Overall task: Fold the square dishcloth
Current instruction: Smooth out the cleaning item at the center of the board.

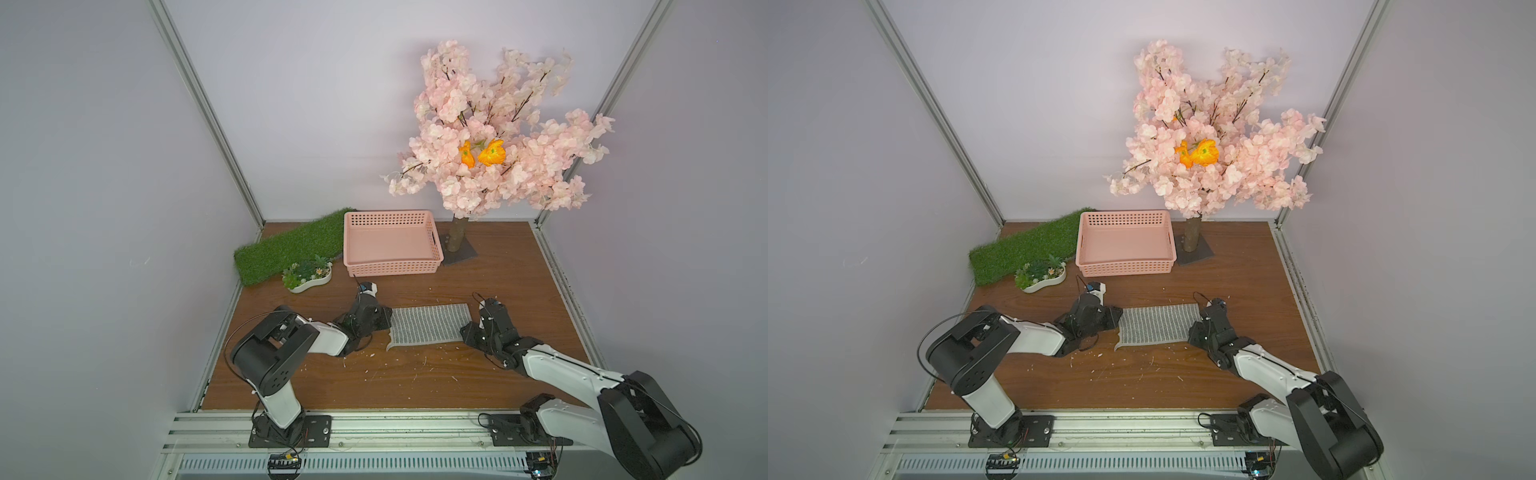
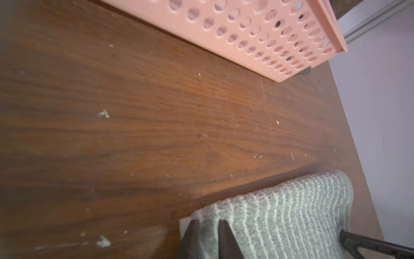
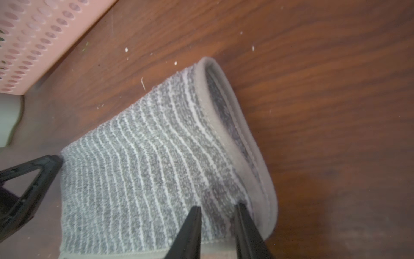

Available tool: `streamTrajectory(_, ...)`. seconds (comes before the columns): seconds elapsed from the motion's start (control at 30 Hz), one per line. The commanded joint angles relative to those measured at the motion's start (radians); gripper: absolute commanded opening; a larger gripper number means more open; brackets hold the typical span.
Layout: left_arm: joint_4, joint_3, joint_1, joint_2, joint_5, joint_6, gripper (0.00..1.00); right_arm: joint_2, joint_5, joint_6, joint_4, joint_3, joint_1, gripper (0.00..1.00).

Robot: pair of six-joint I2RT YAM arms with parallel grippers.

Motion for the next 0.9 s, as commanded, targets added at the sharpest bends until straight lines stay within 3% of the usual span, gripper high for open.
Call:
streamTrajectory(0.0, 0.003, 0.004, 0.015, -0.019, -0.036, -0.005, 0.2, 0.028, 0.034, -0.091, -0.057, 0.068, -0.026, 0.28)
streamTrajectory(0.27, -0.019, 0.041, 0.008, -0.093, 0.009, 0.01, 0.2, -0.067, 0.141, -0.101, -0.136, 0.182, -0.037, 0.32)
streamTrajectory(0.37, -0.041, 0.055, -0.013, -0.119, 0.007, 0.022, 0.2, -0.063, 0.121, -0.105, -0.1, 0.202, -0.042, 0.27)
streamTrajectory(0.57, -0.074, 0.099, -0.068, -0.099, 0.026, 0.047, 0.2, 0.037, 0.01, -0.081, 0.054, 0.212, -0.046, 0.16)
streamTrajectory(0.87, -0.03, 0.101, -0.071, 0.025, 0.099, 0.016, 0.19, 0.22, -0.027, -0.07, 0.199, 0.21, -0.087, 0.12)
